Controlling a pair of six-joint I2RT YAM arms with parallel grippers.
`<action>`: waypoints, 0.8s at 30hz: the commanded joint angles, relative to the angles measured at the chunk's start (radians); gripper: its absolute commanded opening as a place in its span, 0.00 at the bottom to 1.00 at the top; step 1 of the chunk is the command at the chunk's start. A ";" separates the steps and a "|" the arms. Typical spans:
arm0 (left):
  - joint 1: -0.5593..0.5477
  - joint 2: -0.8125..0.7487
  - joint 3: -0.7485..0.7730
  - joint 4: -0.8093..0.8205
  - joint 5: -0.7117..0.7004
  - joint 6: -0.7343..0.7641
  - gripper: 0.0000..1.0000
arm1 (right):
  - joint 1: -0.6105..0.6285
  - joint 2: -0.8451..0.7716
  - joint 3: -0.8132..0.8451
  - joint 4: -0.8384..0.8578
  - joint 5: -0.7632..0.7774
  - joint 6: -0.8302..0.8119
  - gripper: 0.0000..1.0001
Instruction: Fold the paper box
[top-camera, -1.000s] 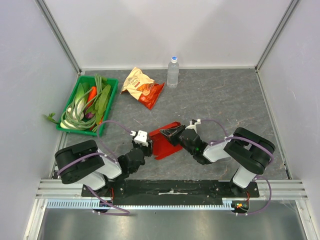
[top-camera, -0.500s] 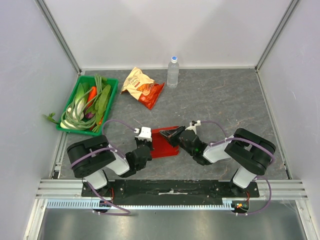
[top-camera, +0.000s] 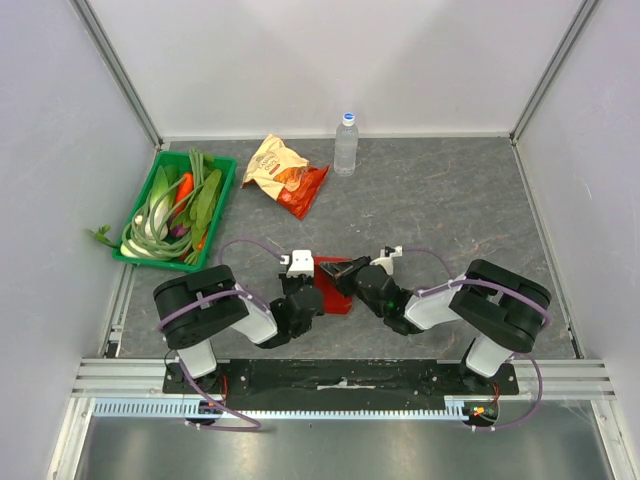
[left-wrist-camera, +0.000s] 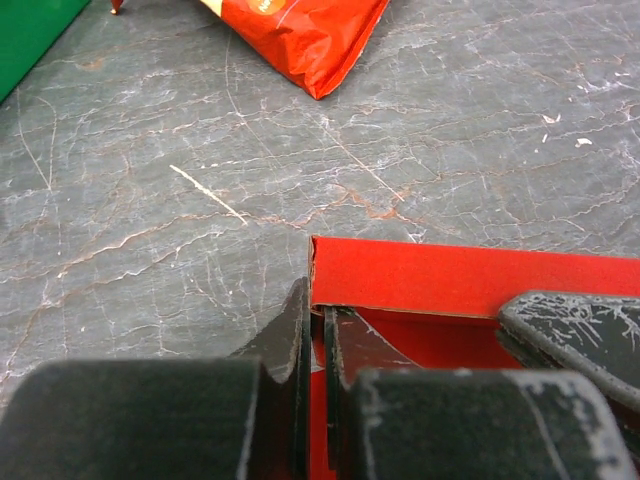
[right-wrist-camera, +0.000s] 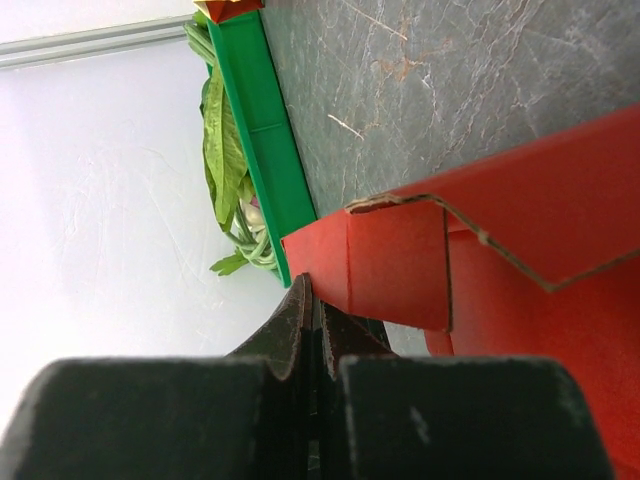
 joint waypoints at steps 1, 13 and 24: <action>-0.009 0.048 0.017 -0.094 -0.135 -0.053 0.02 | 0.054 -0.006 0.001 -0.052 0.034 -0.003 0.00; -0.010 -0.310 -0.207 -0.047 0.206 -0.127 0.55 | 0.057 -0.009 -0.045 0.011 0.077 -0.015 0.00; -0.009 -0.757 -0.380 -0.239 0.270 -0.139 0.51 | 0.053 -0.032 0.000 -0.098 0.082 0.009 0.00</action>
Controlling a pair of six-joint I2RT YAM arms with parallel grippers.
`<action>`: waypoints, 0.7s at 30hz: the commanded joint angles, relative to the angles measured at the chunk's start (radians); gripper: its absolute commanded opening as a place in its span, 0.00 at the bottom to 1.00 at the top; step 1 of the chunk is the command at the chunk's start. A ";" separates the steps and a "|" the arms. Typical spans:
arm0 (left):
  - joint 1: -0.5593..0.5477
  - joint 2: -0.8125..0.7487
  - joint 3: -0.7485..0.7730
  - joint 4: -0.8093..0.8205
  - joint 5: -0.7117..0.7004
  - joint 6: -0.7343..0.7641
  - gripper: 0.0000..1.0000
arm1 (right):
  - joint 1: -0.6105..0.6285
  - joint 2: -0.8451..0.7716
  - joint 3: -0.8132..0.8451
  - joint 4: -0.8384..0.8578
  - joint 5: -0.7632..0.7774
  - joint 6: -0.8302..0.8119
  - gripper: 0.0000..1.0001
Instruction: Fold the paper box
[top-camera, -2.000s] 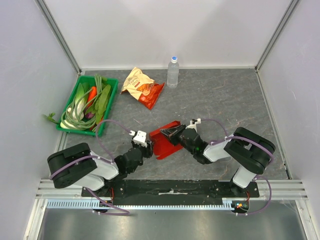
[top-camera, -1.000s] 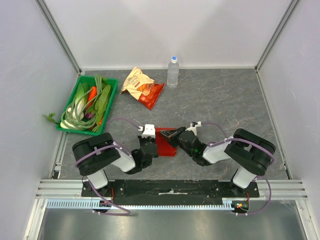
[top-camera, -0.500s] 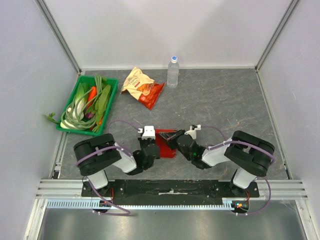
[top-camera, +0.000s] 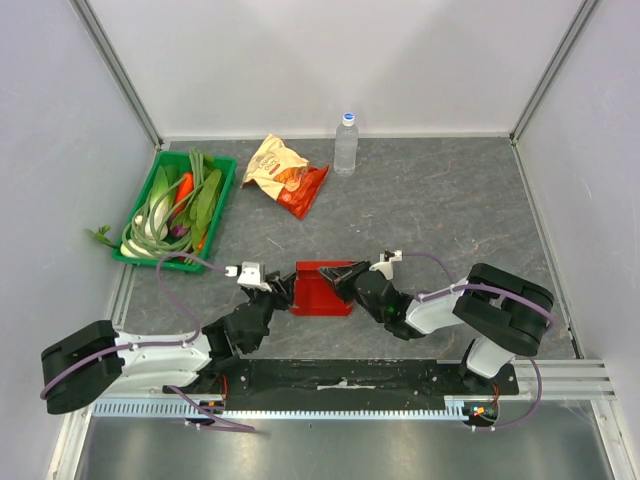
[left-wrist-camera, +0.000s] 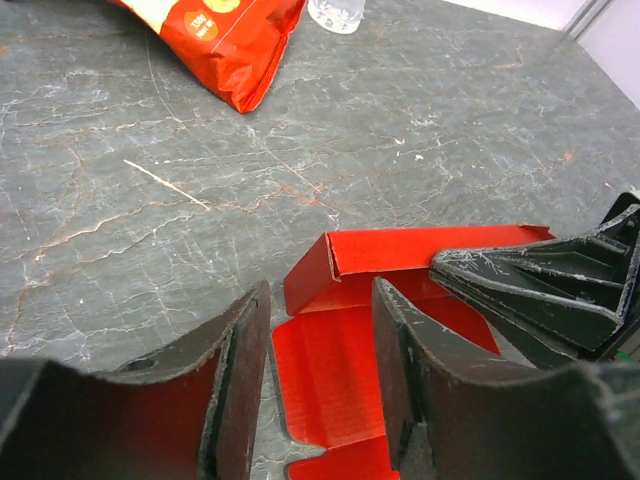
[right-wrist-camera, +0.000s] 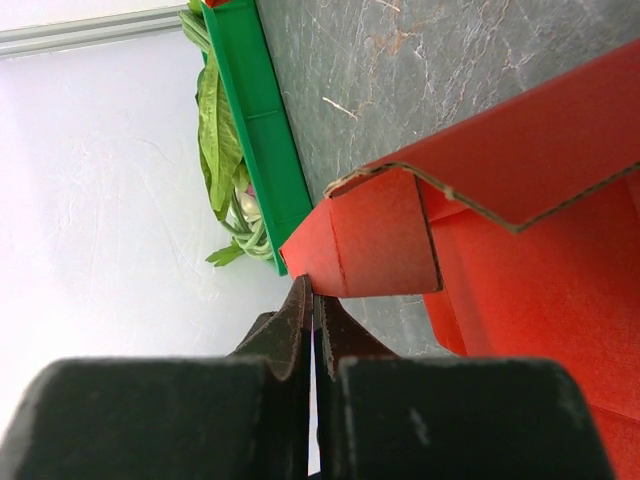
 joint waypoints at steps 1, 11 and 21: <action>0.002 0.042 -0.039 0.001 0.011 0.029 0.51 | 0.001 -0.008 0.022 -0.088 0.019 -0.001 0.00; 0.011 0.101 0.089 -0.106 0.048 -0.085 0.72 | 0.000 -0.019 0.045 -0.114 -0.006 -0.096 0.09; 0.148 -0.255 0.199 -0.675 0.175 -0.279 0.79 | -0.048 -0.071 0.091 -0.172 -0.081 -0.326 0.46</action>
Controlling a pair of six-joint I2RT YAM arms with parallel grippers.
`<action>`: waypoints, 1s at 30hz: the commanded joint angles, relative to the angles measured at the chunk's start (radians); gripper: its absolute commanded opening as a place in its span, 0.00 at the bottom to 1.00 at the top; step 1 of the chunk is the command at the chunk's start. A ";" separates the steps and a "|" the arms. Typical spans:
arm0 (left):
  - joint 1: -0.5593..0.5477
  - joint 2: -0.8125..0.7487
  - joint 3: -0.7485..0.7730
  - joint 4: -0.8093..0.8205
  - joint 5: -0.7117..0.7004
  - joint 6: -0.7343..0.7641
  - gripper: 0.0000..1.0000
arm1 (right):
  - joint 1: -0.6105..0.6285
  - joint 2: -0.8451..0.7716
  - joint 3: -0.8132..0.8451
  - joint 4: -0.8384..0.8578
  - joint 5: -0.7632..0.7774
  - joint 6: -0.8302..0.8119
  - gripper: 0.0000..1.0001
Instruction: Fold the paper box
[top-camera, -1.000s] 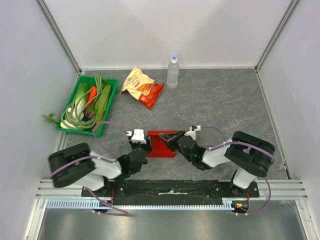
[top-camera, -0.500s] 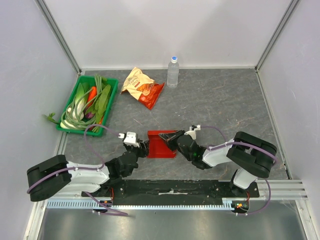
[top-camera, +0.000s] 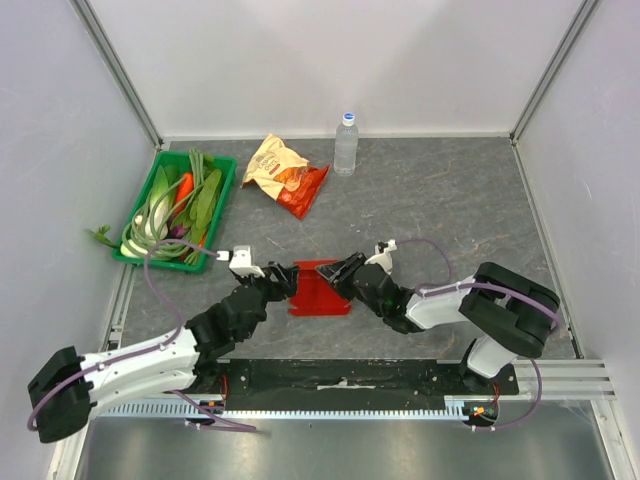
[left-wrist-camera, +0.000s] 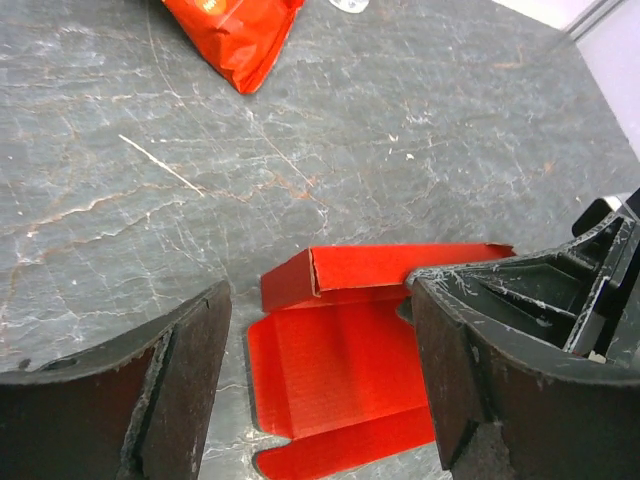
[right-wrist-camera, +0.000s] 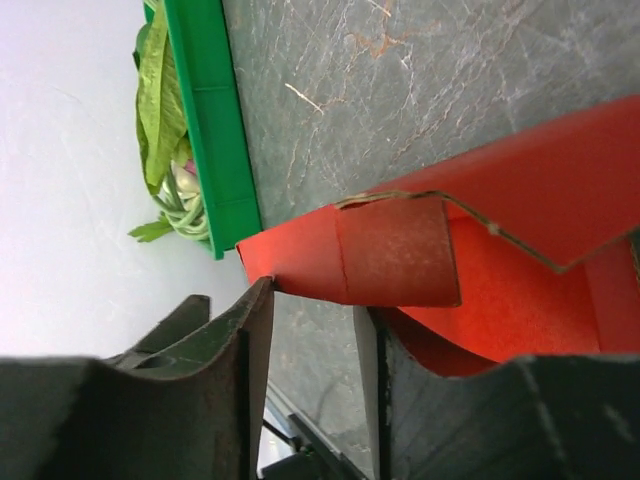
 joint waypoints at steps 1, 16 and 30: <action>0.056 -0.102 0.048 -0.224 0.070 -0.069 0.79 | -0.026 -0.062 0.057 -0.095 -0.015 -0.162 0.50; 0.262 0.004 0.218 -0.272 0.389 0.131 0.76 | -0.093 -0.279 0.195 -0.566 -0.259 -0.676 0.90; 0.253 0.194 0.277 -0.179 0.471 0.217 0.61 | -0.219 -0.445 0.186 -0.830 -0.241 -1.317 0.67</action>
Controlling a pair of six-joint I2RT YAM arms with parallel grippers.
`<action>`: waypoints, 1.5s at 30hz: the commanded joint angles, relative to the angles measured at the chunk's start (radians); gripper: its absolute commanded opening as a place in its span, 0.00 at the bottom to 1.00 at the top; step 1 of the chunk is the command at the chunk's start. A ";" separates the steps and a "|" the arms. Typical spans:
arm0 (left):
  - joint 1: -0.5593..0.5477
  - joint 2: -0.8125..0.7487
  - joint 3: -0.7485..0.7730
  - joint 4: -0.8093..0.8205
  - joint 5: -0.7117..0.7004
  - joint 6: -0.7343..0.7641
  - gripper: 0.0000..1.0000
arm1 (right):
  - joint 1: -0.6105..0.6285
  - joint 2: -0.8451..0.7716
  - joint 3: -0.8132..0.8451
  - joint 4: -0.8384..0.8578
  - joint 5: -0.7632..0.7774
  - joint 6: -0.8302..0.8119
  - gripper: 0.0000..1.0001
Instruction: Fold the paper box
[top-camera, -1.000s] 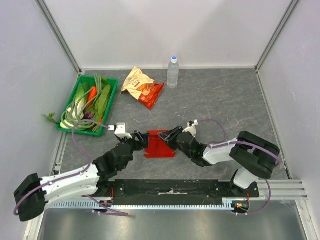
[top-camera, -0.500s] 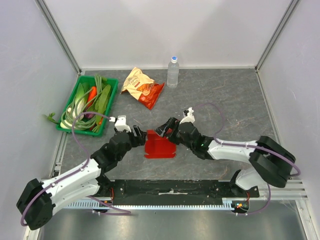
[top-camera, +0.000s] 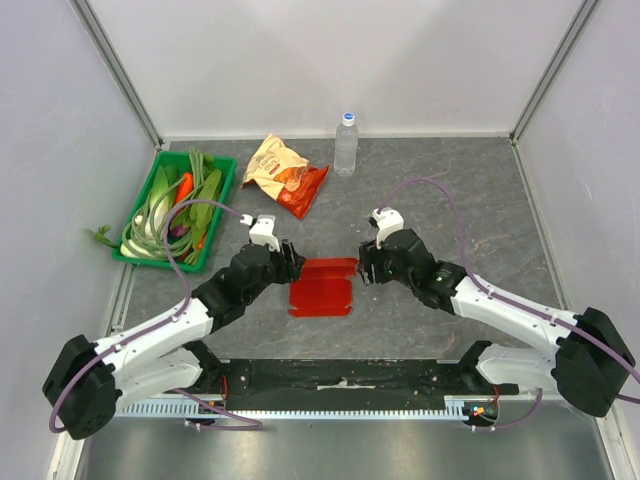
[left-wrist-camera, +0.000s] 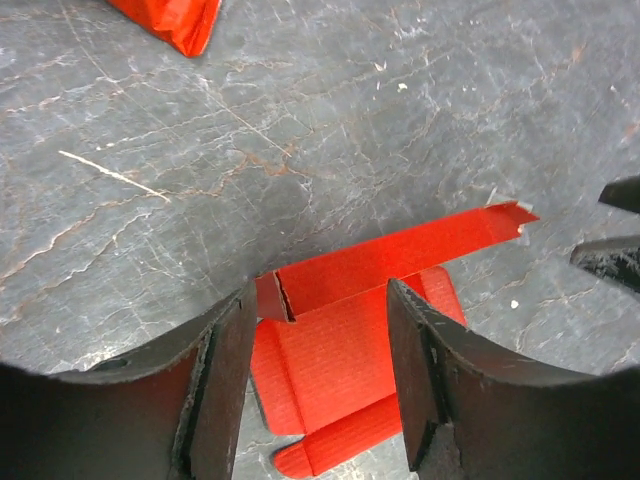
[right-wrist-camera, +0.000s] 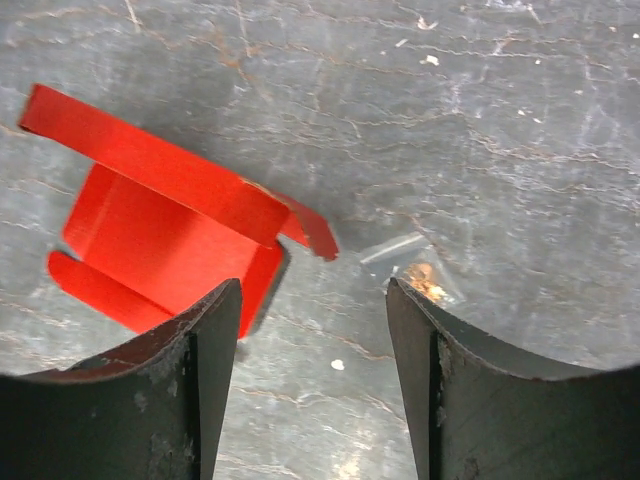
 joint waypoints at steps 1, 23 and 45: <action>-0.006 0.040 -0.020 0.128 0.035 0.082 0.61 | -0.025 0.027 0.007 0.030 -0.081 -0.108 0.66; -0.186 0.262 -0.249 0.649 -0.321 0.223 0.47 | -0.030 0.093 0.161 -0.094 -0.026 0.303 0.45; -0.237 0.472 -0.237 0.910 -0.444 0.330 0.31 | 0.027 0.224 0.256 -0.145 0.002 0.495 0.46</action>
